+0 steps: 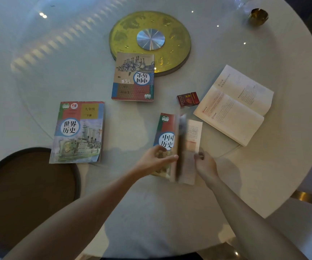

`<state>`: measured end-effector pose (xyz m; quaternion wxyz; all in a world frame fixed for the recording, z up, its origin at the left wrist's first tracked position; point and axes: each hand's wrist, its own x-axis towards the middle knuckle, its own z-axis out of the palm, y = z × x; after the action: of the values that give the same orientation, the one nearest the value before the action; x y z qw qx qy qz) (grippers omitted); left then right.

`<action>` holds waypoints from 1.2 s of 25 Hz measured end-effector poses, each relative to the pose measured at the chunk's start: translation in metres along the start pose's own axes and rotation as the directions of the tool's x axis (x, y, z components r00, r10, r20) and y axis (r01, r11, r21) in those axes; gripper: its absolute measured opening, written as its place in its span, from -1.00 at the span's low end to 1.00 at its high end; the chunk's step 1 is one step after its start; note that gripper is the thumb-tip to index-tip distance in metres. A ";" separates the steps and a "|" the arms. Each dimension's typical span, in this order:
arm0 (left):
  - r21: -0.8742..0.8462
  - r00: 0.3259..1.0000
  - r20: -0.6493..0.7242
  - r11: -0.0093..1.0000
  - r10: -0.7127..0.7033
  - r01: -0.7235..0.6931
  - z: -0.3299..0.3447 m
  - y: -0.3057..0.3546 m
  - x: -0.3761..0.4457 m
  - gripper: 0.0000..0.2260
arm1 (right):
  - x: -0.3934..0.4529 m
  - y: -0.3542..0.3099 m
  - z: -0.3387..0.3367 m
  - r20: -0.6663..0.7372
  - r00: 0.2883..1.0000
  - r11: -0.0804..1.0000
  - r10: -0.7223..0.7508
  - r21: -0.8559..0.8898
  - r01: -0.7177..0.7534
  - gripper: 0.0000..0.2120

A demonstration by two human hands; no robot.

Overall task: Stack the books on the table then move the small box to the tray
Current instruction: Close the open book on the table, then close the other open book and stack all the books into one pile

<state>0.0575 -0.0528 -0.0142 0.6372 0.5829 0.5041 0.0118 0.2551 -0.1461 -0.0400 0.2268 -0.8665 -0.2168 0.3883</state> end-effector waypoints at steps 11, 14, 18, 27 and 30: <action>0.814 0.993 0.043 0.573 0.112 -0.100 -0.019 -0.051 -0.026 -0.42 | -0.015 -0.026 0.029 0.148 0.982 0.992 -0.115 -0.037 0.122 -0.85; 0.836 0.994 0.006 0.545 0.110 -0.066 -0.029 -0.060 -0.033 -0.37 | -0.019 -0.033 0.043 0.244 0.960 0.986 -0.140 -0.052 0.157 -0.81; 0.870 0.993 -0.005 0.491 0.119 -0.054 -0.033 -0.059 -0.033 -0.43 | -0.033 -0.038 0.038 0.262 0.951 0.986 -0.162 0.005 0.166 -0.71; 0.820 0.999 0.046 0.570 0.012 -0.045 0.003 -0.006 -0.020 -0.78 | -0.028 0.001 -0.015 0.104 0.984 0.984 -0.145 -0.090 0.154 -0.60; 0.789 0.996 0.079 0.608 0.044 -0.089 0.013 0.028 0.004 -0.93 | 0.004 0.010 -0.058 0.024 0.993 0.989 -0.117 -0.086 0.119 -0.79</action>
<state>0.0842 -0.0511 0.0025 0.3263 0.8226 0.4190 -0.2032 0.3040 -0.1648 -0.0129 0.2091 -0.8575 -0.2866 0.3725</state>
